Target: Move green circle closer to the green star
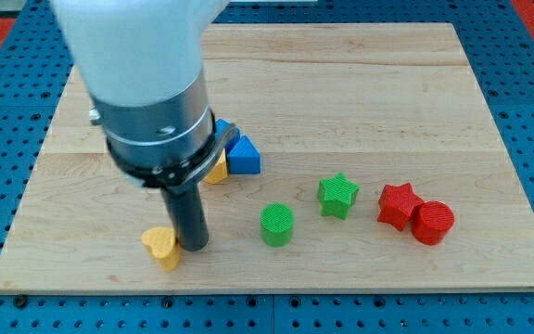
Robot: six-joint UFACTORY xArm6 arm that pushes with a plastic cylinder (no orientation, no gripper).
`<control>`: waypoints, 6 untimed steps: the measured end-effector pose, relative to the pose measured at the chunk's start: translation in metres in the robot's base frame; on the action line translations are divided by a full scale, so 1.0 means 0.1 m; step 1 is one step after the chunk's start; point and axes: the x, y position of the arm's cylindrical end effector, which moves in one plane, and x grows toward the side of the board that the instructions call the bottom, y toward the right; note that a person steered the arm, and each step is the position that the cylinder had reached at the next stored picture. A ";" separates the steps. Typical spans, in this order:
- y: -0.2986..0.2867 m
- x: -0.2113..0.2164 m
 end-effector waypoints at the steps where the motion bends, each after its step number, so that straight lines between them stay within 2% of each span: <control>1: 0.47 0.02; 3: 1.24 -0.06; 4: 1.31 0.05; 5: 0.75 0.40; 6: 0.41 0.44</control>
